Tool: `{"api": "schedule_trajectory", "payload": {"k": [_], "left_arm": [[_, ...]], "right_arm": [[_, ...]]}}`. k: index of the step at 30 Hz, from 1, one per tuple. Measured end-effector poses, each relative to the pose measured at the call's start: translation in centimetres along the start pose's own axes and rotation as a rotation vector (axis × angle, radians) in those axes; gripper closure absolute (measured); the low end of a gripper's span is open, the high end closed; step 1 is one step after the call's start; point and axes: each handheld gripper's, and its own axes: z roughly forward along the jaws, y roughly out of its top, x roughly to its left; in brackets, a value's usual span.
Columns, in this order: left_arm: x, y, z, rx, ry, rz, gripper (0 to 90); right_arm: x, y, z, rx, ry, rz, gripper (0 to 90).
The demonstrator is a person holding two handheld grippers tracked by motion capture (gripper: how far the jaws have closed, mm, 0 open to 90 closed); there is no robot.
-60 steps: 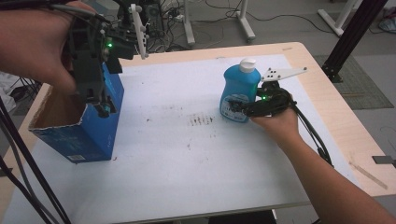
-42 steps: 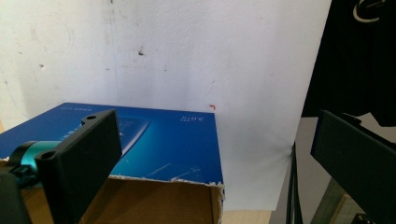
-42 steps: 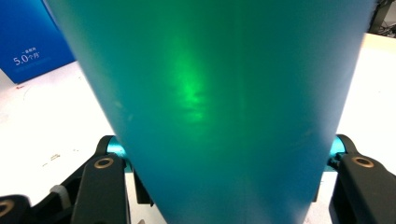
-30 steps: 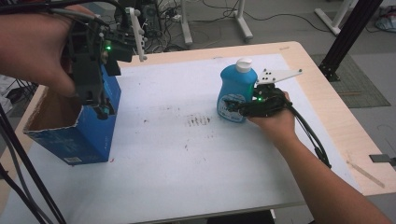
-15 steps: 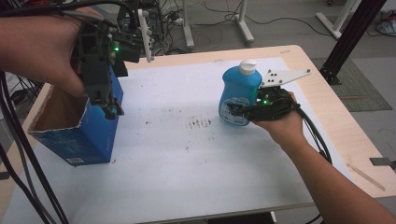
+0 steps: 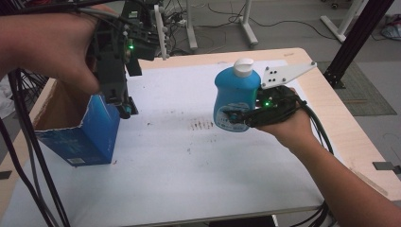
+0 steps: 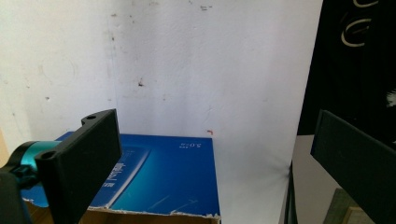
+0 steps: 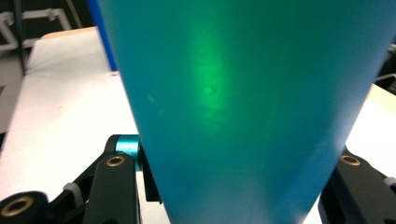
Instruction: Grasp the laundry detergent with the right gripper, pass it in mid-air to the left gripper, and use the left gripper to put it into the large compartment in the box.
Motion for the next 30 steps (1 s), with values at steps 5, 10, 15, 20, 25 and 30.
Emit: {"api": "schedule_trajectory", "payload": {"k": [5,10,15,20,25,30], "left_arm": [[0.0,0.2,0.0,-0.006,-0.002,-0.001,1.7],[-0.4,0.6,0.1,-0.016,-0.004,0.008,1.7],[-0.6,1.1,0.2,-0.019,-0.011,0.015,1.7],[-0.8,1.6,0.3,-0.020,-0.016,0.018,1.7],[-1.2,2.2,0.5,-0.033,-0.024,0.026,1.8],[-1.5,2.5,0.9,-0.034,-0.024,0.026,1.7]], "right_arm": [[0.9,1.0,0.7,0.011,0.046,-0.031,44.6],[2.3,1.9,2.3,0.031,0.123,-0.059,44.6],[3.5,2.5,3.9,0.063,0.190,-0.091,44.6],[4.1,2.8,5.2,0.078,0.236,-0.100,44.6],[5.1,3.6,7.1,0.066,0.285,-0.111,44.6],[5.8,4.4,8.5,0.055,0.318,-0.115,44.6]]}}
